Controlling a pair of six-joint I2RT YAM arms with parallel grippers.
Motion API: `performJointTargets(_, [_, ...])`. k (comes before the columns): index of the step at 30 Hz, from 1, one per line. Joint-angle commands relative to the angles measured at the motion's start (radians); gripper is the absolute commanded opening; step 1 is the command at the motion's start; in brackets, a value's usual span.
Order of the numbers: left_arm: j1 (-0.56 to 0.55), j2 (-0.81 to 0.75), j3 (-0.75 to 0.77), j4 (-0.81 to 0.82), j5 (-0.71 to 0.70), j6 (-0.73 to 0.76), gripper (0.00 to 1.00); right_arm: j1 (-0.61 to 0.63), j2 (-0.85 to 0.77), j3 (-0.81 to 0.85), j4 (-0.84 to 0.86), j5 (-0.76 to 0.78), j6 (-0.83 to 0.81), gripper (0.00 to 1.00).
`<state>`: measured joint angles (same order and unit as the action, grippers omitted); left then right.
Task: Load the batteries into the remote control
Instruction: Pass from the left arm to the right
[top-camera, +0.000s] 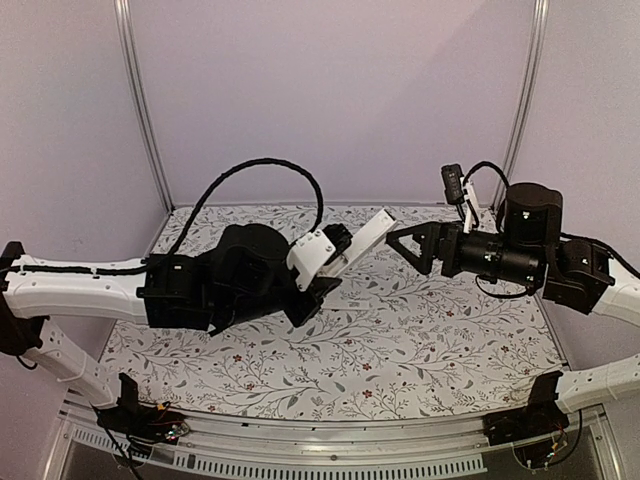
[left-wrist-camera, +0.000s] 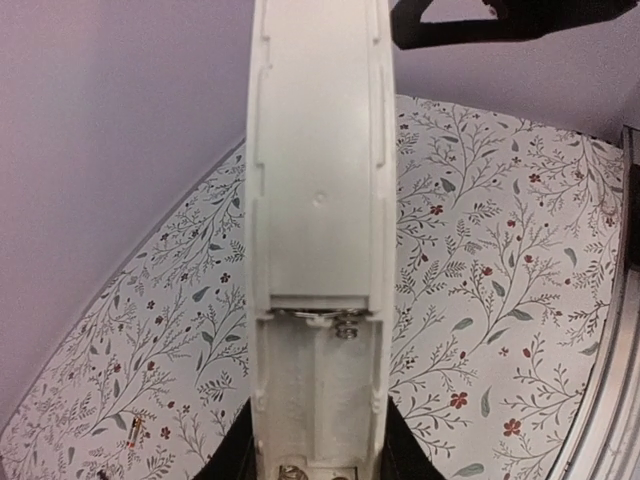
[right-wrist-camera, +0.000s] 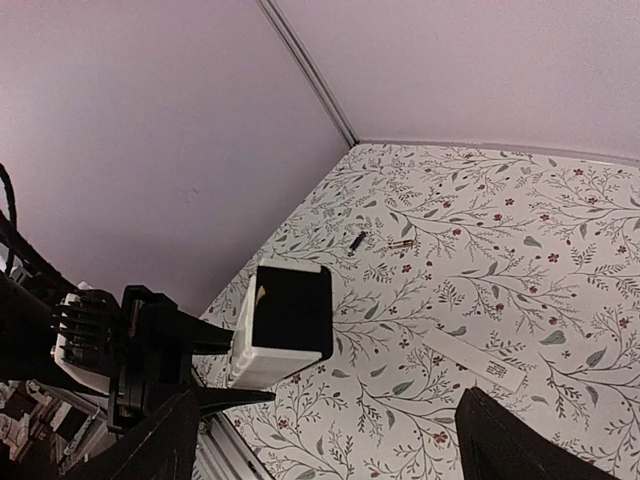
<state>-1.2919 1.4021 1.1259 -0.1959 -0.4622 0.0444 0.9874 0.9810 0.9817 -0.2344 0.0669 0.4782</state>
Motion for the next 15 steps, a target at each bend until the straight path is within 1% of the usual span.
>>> performJointTargets(1, [-0.020,0.012,0.040,0.040,-0.055,-0.035,0.00,-0.010,0.033,-0.022,0.089,-0.054,0.173,0.90])
performJointTargets(3, [-0.021,0.018,0.042,0.045,-0.044,-0.034,0.00,-0.018,0.042,-0.040,0.126,-0.055,0.200,0.88])
performJointTargets(6, [-0.022,0.024,0.047,0.050,-0.023,-0.036,0.00,-0.036,0.052,-0.058,0.184,-0.102,0.237,0.84])
performJointTargets(12, [-0.026,0.039,0.059,0.047,-0.014,-0.033,0.00,-0.047,0.083,-0.060,0.262,-0.136,0.255,0.72])
performJointTargets(15, [-0.029,0.048,0.060,0.047,-0.015,-0.035,0.00,-0.053,0.098,-0.061,0.285,-0.146,0.270,0.64])
